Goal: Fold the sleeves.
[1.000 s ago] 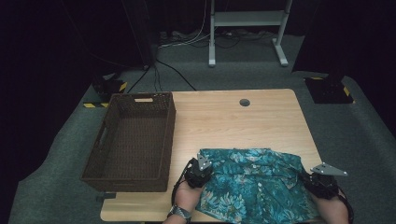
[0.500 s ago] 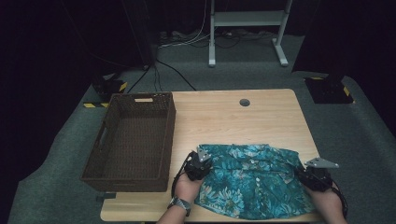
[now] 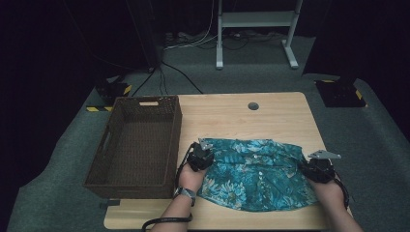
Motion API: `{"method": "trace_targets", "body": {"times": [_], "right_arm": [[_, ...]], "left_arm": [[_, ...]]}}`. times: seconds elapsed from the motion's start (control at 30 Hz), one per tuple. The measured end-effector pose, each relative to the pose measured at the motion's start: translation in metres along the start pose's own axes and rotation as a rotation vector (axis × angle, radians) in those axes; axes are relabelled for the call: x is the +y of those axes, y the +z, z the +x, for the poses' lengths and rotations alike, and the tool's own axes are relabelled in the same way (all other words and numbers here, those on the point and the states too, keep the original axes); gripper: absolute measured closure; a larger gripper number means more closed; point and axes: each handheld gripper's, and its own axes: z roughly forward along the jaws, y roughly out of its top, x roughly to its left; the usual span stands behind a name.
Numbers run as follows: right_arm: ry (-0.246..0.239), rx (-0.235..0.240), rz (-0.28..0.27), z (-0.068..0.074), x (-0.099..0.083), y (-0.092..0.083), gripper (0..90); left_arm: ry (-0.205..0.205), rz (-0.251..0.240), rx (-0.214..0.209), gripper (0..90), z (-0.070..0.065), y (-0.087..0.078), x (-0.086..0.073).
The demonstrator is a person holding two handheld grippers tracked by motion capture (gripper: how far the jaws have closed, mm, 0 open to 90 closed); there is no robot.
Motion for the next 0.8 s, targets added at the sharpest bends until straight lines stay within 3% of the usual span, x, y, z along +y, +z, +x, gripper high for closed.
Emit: {"method": "trace_targets", "body": {"times": [0.17,0.33,0.5,0.8], "right_arm": [[-0.014,-0.021,0.013,0.0,0.004,-0.001,68.1],[-0.008,-0.029,-0.041,0.0,0.009,-0.016,57.5],[-0.026,-0.017,-0.092,0.008,0.02,-0.025,54.6],[-0.025,0.019,-0.119,0.023,0.038,-0.016,52.9]], "left_arm": [[-0.006,-0.013,0.001,71.6,-0.002,-0.005,0.003],[-0.011,-0.065,0.004,66.6,-0.004,-0.019,0.013],[-0.014,-0.116,0.004,59.9,-0.009,-0.031,0.026],[-0.035,-0.118,-0.038,50.7,-0.02,-0.02,0.039]]}}
